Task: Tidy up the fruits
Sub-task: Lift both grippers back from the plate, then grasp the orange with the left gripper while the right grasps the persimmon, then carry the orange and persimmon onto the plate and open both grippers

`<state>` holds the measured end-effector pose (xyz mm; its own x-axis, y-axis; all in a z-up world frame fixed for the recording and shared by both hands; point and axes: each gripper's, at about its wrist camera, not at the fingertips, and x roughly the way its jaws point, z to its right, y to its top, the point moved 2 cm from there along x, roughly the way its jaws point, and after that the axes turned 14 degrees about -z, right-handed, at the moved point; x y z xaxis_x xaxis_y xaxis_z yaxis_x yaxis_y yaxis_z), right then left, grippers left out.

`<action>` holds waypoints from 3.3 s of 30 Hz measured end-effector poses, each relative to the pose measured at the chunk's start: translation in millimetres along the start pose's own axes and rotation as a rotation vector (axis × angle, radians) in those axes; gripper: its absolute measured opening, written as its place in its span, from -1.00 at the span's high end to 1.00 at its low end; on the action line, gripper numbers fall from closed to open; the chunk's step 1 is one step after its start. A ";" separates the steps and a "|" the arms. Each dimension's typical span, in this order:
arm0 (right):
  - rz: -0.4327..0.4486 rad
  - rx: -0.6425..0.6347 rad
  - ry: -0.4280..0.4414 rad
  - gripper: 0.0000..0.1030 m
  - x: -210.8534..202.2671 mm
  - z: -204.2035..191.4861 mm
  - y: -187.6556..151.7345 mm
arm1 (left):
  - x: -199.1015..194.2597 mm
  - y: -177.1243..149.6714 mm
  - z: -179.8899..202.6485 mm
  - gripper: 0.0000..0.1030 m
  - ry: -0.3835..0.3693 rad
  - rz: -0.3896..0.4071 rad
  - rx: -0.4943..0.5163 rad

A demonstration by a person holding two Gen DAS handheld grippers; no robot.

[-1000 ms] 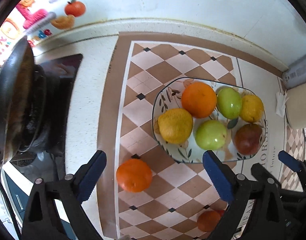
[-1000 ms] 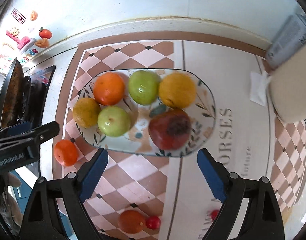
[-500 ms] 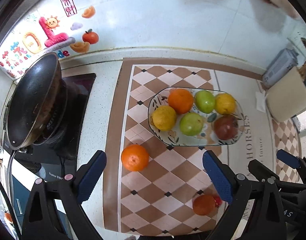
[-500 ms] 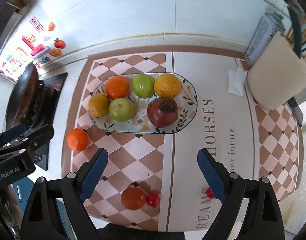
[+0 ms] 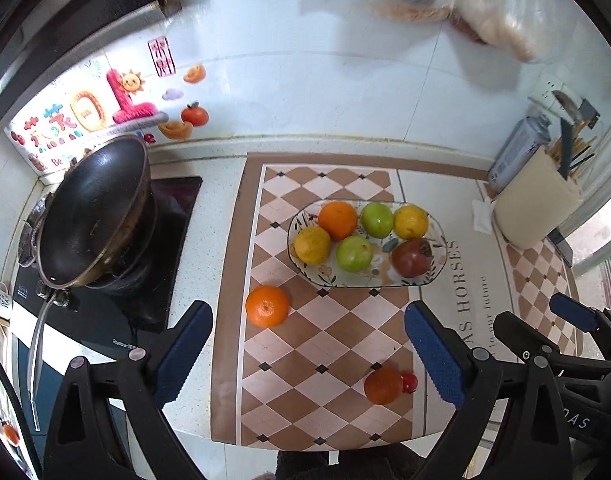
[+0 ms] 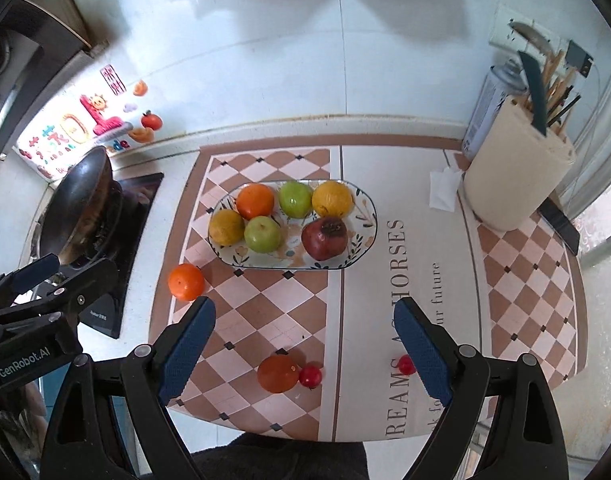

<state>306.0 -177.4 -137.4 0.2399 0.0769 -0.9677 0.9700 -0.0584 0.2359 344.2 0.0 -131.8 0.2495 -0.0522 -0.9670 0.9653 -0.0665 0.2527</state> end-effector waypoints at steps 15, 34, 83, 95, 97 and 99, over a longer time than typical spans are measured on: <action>0.012 0.013 0.052 -0.81 -17.6 -1.8 -15.0 | -22.3 -12.7 -0.7 -0.91 -0.008 0.031 -0.013; -0.406 0.039 0.185 -0.81 171.5 2.4 -41.4 | 77.4 -25.6 -39.4 -0.91 0.129 -0.167 -0.075; -0.641 -0.171 0.203 -0.26 254.2 -28.7 -39.6 | 233.1 -62.9 -17.2 -0.19 -0.074 -0.564 -0.008; -0.665 -0.185 0.192 -0.26 253.3 -29.6 -47.1 | 248.4 -54.3 -3.4 -0.19 -0.040 -0.535 0.009; -0.666 -0.187 0.189 -0.26 255.2 -35.5 -50.3 | 248.0 -52.4 -2.5 -0.19 -0.044 -0.536 0.008; -0.657 -0.193 0.186 -0.26 255.9 -38.3 -51.4 | 246.9 -48.8 0.9 -0.19 -0.045 -0.537 0.005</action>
<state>319.0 -116.6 -393.8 -0.4117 0.2050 -0.8879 0.9015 0.2345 -0.3638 358.7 -10.6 -382.8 -0.2827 -0.0523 -0.9578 0.9557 -0.1004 -0.2766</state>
